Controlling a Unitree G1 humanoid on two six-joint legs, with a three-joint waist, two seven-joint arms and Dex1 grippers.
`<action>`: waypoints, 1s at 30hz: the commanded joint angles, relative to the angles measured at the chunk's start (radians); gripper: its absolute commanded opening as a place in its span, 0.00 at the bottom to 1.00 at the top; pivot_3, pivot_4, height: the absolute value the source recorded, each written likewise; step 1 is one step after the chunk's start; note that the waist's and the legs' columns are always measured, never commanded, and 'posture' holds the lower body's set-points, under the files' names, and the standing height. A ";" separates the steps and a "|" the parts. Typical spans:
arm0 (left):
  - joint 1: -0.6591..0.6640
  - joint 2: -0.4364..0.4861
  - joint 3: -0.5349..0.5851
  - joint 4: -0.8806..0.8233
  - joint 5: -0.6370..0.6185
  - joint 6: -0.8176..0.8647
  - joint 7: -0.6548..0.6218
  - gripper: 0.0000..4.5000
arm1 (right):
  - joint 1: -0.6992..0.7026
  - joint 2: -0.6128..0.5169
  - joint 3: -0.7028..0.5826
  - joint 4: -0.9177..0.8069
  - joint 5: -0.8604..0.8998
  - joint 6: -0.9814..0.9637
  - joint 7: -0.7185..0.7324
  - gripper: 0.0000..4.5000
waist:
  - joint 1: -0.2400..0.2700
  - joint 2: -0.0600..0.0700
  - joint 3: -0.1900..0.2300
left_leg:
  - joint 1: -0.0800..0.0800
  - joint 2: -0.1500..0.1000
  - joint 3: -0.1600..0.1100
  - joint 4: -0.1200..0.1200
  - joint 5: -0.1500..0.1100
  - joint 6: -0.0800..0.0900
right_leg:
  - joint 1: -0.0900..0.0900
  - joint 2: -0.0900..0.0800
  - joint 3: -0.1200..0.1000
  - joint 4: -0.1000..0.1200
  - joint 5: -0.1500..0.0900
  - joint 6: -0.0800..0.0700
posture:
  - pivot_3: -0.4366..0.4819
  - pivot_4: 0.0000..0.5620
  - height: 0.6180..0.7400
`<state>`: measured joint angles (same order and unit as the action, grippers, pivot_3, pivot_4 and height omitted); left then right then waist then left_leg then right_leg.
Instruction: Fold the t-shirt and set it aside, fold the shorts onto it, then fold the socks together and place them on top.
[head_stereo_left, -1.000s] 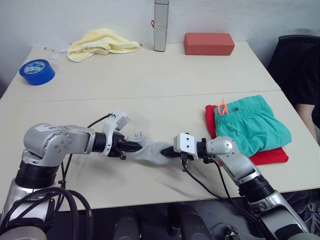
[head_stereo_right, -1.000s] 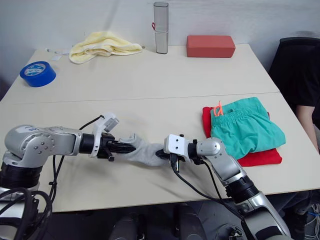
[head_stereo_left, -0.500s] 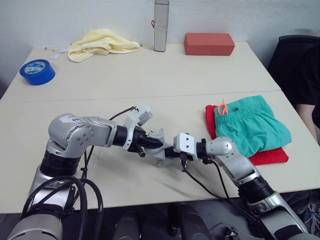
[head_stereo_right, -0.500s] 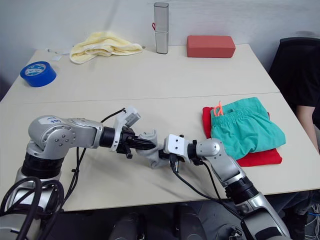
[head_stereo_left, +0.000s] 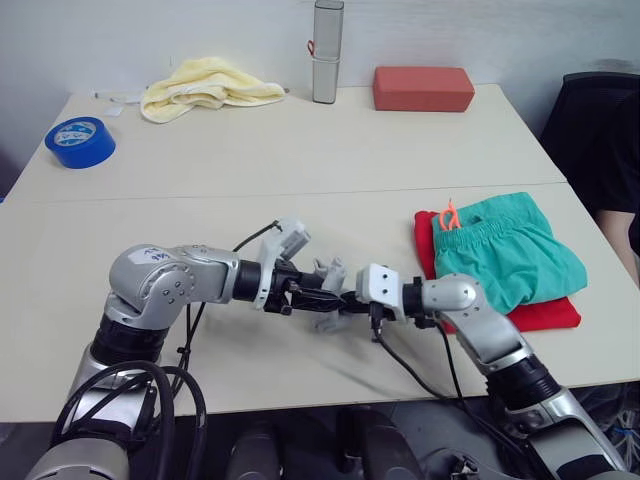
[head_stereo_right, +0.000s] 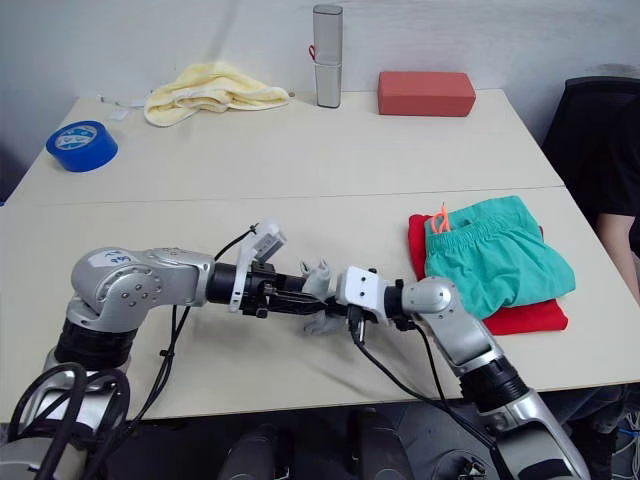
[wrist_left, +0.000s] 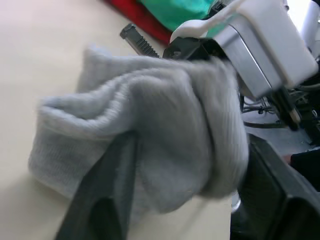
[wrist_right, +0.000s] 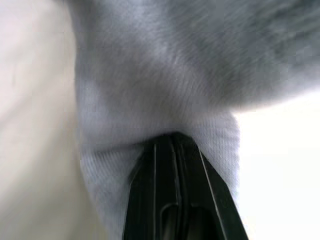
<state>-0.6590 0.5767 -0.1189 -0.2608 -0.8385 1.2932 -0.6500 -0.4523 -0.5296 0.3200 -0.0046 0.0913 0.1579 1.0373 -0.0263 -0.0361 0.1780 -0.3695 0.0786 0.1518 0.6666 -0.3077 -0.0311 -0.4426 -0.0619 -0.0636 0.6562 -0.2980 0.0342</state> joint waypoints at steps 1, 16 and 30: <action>0.025 0.020 -0.014 -0.037 0.032 -0.123 -0.093 0.63 | 0.023 -0.049 -0.066 -0.052 0.036 0.004 0.017 0.00 | 0.000 0.000 0.000 | 0.000 0.000 0.000 0.000 0.000 0.000 | 0.000 0.000 0.000 0.000 0.000 0.000 | 0.48 0.27 1.00; 0.126 -0.018 -0.231 0.104 0.378 -0.632 -0.300 0.63 | 0.267 -0.208 -0.262 -0.169 0.148 0.111 0.000 0.00 | 0.000 0.000 0.001 | 0.000 0.000 0.000 -0.001 0.000 0.000 | 0.000 0.002 0.000 -0.002 0.000 0.000 | 0.48 0.27 1.00; 0.210 -0.056 -0.004 0.081 0.275 -0.763 -0.397 1.00 | 0.365 -0.192 -0.469 -0.346 0.479 0.319 0.003 0.29 | -0.001 0.001 0.001 | -0.001 0.001 0.000 -0.001 -0.001 0.003 | 0.000 0.002 -0.001 -0.002 0.000 0.000 | 0.48 0.27 1.00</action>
<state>-0.4533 0.5123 -0.1543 -0.1381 -0.5278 0.5384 -1.0263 -0.0914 -0.7159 -0.1191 -0.3139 0.5312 0.4770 1.0255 -0.0274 -0.0355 0.1790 -0.3701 0.0798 0.1516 0.6650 -0.3086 -0.0285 -0.4425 -0.0599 -0.0644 0.6540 -0.2980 0.0344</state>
